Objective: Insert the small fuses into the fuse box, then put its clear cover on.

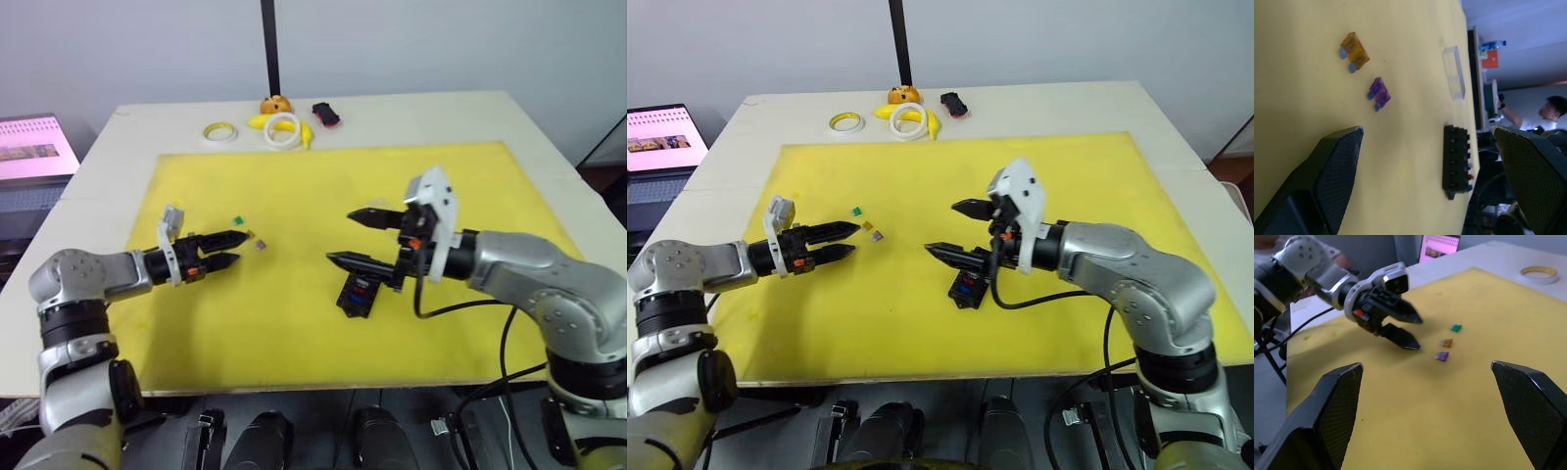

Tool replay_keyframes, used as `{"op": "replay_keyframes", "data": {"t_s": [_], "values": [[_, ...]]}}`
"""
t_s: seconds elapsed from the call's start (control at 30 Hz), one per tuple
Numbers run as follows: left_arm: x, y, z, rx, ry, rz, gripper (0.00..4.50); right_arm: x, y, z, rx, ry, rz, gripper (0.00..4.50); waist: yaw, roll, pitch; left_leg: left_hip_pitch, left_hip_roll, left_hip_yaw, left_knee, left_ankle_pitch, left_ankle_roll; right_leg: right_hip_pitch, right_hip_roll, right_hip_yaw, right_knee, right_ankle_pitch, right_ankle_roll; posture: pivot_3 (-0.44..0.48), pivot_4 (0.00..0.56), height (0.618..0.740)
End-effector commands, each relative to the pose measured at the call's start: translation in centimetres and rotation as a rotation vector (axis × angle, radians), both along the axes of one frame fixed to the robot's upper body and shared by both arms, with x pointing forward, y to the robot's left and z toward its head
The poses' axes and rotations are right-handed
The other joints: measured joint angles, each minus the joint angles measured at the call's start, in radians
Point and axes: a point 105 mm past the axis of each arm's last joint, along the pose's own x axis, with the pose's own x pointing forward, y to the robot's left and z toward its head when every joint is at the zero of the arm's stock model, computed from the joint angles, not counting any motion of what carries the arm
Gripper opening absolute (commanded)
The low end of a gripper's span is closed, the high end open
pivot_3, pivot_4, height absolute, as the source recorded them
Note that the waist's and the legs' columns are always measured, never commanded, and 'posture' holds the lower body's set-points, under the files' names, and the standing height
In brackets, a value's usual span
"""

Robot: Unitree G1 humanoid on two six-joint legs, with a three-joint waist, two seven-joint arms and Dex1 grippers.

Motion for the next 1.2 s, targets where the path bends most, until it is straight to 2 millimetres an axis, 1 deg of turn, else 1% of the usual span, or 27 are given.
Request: {"op": "replay_keyframes", "data": {"t_s": [0.03, 0.1, 0.2, 0.4, 0.53, 0.67, 0.97, 1.07, 1.2], "values": [[0.5, -0.1, 0.2, -0.055, 0.010, 0.026, 4.50, 0.0, 0.4, 0.6, 0.010, -0.063, 0.006, 4.45, -0.001, 0.000, 0.000, 0.000, 0.000, 0.000, 0.000, 0.000, 0.000, 0.000, 0.000, 0.000, 0.000, 0.000, 0.000, 0.000, 0.150, 0.740], [0.6, -0.7, -0.2, -0.086, 0.035, 0.022, 4.50, 0.1, 0.6, 0.3, 0.009, -0.064, 0.003, 4.45, 0.002, 0.000, 0.000, 0.000, 0.000, 0.000, 0.000, 0.000, 0.000, 0.000, 0.000, 0.000, 0.000, 0.000, 0.000, 0.000, 0.150, 0.740], [0.7, -1.3, -1.6, -0.027, 0.058, 0.034, 4.50, 0.2, 0.4, 0.0, 0.002, -0.067, -0.012, 4.45, 0.004, 0.000, 0.000, 0.000, 0.000, 0.000, 0.001, 0.000, 0.000, 0.000, 0.000, 0.000, 0.001, 0.000, 0.000, 0.000, 0.150, 0.740], [1.2, -1.9, -1.5, -0.095, 0.059, 0.043, 4.50, 0.5, 0.0, -0.1, -0.001, -0.069, -0.042, 4.45, 0.009, 0.000, 0.000, 0.001, 0.000, 0.000, 0.001, 0.000, -0.001, 0.001, 0.000, 0.000, 0.001, 0.000, 0.000, 0.000, 0.150, 0.740], [1.4, -2.7, -2.6, -0.074, 0.066, 0.037, 4.50, 0.7, -0.1, -0.2, -0.005, -0.073, -0.056, 4.45, 0.023, 0.000, 0.000, 0.001, -0.001, 0.000, 0.001, 0.000, -0.001, 0.001, -0.001, 0.000, 0.001, 0.000, 0.000, 0.000, 0.150, 0.740], [2.1, -3.2, -2.3, -0.084, 0.059, 0.044, 4.50, 1.1, -0.3, -0.3, -0.010, -0.076, -0.079, 4.45, 0.028, 0.000, 0.000, 0.001, -0.001, 0.000, 0.001, 0.000, -0.001, 0.003, -0.001, 0.000, 0.000, 0.000, 0.000, 0.000, 0.150, 0.740], [2.7, -4.5, -2.3, -0.084, 0.058, 0.007, 4.50, 1.3, -0.4, -0.6, -0.020, -0.077, -0.104, 4.45, 0.031, 0.000, -0.001, 0.003, -0.002, -0.003, 0.001, 0.001, -0.001, 0.006, -0.001, 0.000, 0.000, 0.000, 0.000, 0.000, 0.150, 0.740], [3.0, -4.9, -1.9, -0.087, 0.051, -0.003, 4.50, 1.4, -0.5, -0.5, -0.018, -0.080, -0.114, 4.45, 0.034, 0.000, -0.001, 0.003, -0.002, -0.003, 0.002, 0.001, -0.001, 0.006, -0.001, 0.000, 0.000, 0.000, 0.000, 0.000, 0.150, 0.740], [3.4, -5.1, -2.5, -0.058, 0.062, 0.004, 4.50, 1.4, -0.6, -0.5, -0.016, -0.081, -0.124, 4.45, 0.037, 0.000, -0.001, 0.003, -0.003, -0.004, 0.002, 0.001, -0.002, 0.007, -0.001, 0.000, -0.001, 0.000, 0.000, 0.000, 0.150, 0.740]]}}
